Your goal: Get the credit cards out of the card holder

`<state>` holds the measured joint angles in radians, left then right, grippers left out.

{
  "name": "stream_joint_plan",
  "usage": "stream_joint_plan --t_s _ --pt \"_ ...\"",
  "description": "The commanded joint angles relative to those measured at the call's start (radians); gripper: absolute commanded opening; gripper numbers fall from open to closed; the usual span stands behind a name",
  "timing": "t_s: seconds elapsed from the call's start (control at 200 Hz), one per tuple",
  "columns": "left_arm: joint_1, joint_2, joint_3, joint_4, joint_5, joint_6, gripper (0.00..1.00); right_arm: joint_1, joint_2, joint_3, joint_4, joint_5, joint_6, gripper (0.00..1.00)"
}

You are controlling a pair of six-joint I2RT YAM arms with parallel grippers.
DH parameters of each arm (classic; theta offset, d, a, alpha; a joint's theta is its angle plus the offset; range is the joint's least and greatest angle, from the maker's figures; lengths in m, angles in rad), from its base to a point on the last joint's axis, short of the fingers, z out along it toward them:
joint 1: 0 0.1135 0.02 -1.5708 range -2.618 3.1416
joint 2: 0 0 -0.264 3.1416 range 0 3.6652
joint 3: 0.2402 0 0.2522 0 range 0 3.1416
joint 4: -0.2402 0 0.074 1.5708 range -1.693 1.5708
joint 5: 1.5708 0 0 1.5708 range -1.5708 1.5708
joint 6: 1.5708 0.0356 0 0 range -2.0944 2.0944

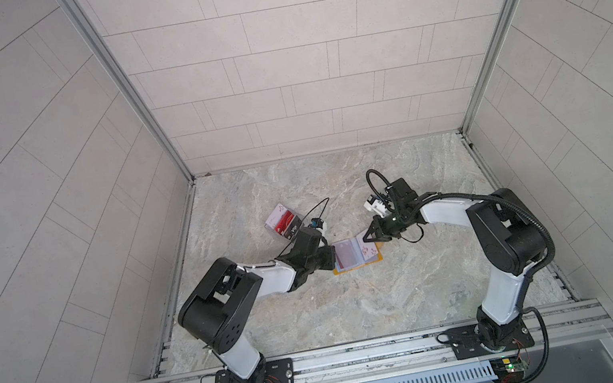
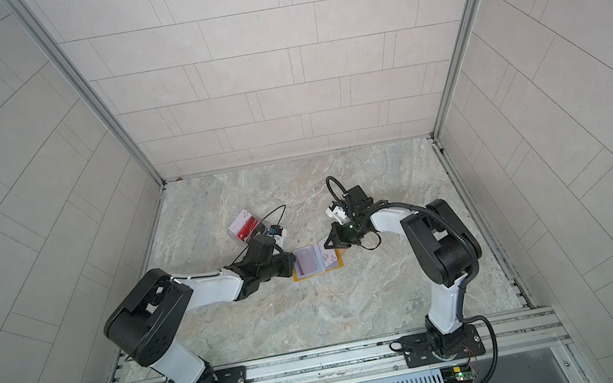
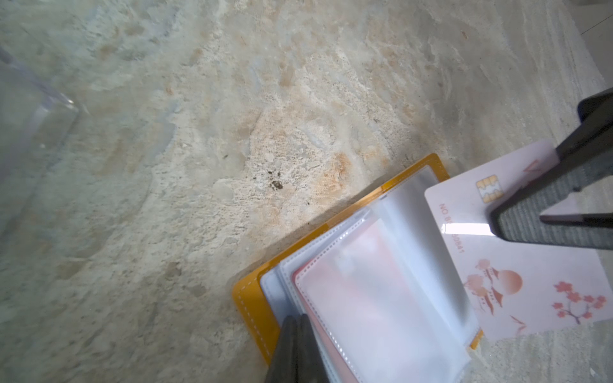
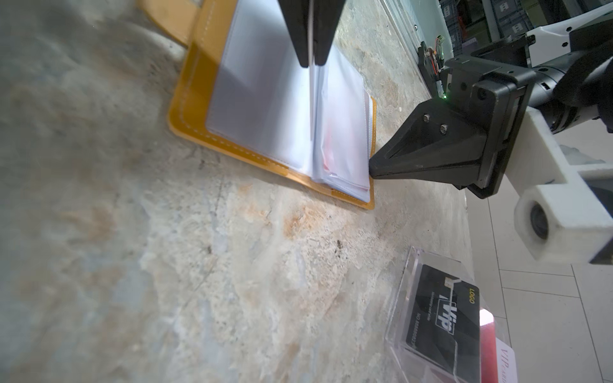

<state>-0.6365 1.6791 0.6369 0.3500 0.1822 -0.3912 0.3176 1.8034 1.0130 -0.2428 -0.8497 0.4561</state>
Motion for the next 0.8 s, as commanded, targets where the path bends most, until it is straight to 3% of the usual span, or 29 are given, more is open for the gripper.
stream_joint_plan --t_s 0.0,0.09,0.255,0.39,0.691,0.796 --pt "-0.004 0.011 0.001 -0.086 -0.018 0.011 0.00 -0.003 -0.057 0.014 -0.075 0.088 -0.051 0.00" --pt "-0.003 0.005 0.005 -0.089 -0.015 0.011 0.00 0.001 -0.104 0.003 -0.082 0.158 -0.067 0.00" --pt "-0.003 -0.019 0.024 -0.102 -0.009 0.010 0.00 0.009 -0.183 -0.006 -0.095 0.170 -0.110 0.00" --pt "-0.004 -0.048 0.059 -0.142 -0.006 0.027 0.06 0.016 -0.221 0.001 -0.120 0.171 -0.152 0.00" --pt "-0.003 -0.168 0.116 -0.268 -0.052 0.121 0.49 0.049 -0.310 0.014 -0.154 0.113 -0.241 0.00" --pt "0.004 -0.213 0.164 -0.370 0.043 0.200 0.56 0.049 -0.350 0.015 -0.148 0.037 -0.273 0.00"
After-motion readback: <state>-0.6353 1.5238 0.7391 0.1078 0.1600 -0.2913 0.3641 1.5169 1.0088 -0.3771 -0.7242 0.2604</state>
